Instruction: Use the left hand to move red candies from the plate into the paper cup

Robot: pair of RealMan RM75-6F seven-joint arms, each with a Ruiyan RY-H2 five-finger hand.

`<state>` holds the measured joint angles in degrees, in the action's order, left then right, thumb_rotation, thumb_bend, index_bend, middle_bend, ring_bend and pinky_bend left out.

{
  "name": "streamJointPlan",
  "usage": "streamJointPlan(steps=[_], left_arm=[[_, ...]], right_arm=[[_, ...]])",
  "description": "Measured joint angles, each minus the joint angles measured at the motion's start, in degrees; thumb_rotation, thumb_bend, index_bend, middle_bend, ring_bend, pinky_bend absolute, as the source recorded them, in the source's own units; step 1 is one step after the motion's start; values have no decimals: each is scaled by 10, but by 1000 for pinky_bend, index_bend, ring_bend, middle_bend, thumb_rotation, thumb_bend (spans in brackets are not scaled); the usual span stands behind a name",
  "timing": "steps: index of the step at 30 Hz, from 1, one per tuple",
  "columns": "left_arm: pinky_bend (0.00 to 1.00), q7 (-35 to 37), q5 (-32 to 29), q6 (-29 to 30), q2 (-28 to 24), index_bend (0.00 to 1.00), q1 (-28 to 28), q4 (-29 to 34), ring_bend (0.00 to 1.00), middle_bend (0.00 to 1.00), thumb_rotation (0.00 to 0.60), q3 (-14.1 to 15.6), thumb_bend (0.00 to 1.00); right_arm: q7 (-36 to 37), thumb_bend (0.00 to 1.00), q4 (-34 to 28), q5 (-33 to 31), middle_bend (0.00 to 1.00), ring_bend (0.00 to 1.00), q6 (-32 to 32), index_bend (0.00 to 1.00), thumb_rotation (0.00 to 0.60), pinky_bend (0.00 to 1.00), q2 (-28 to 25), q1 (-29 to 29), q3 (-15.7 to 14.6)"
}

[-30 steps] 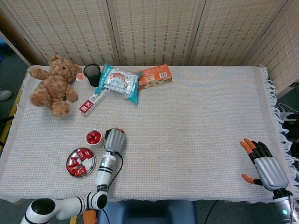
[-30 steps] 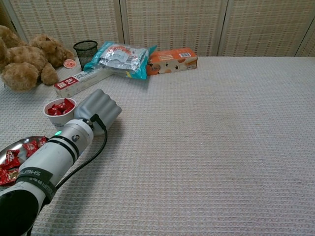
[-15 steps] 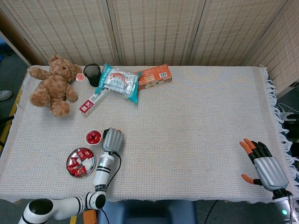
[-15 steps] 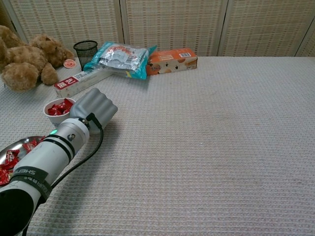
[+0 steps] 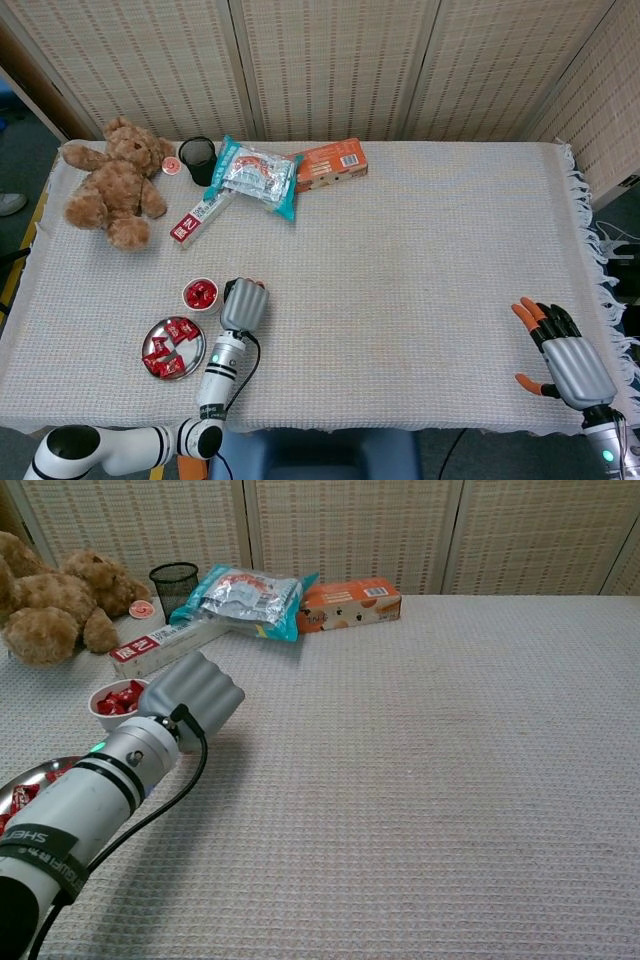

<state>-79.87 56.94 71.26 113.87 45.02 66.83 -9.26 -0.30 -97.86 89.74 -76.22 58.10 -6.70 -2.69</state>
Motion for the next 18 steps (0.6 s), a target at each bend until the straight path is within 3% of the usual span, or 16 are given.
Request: streamJointPlan(steps=[11, 18], left_arm=[[1000, -21, 29, 60, -74, 528, -1, 153, 1000, 604, 600, -20, 459], [1000, -29, 8, 79, -136, 524, -18, 194, 1000, 602, 600, -25, 458]], right_arm=[[-8, 86, -3, 1, 0, 0, 1, 0, 600, 0, 2, 0, -2], [-7, 86, -3, 4, 0, 0, -5, 0, 600, 0, 1, 3, -2]])
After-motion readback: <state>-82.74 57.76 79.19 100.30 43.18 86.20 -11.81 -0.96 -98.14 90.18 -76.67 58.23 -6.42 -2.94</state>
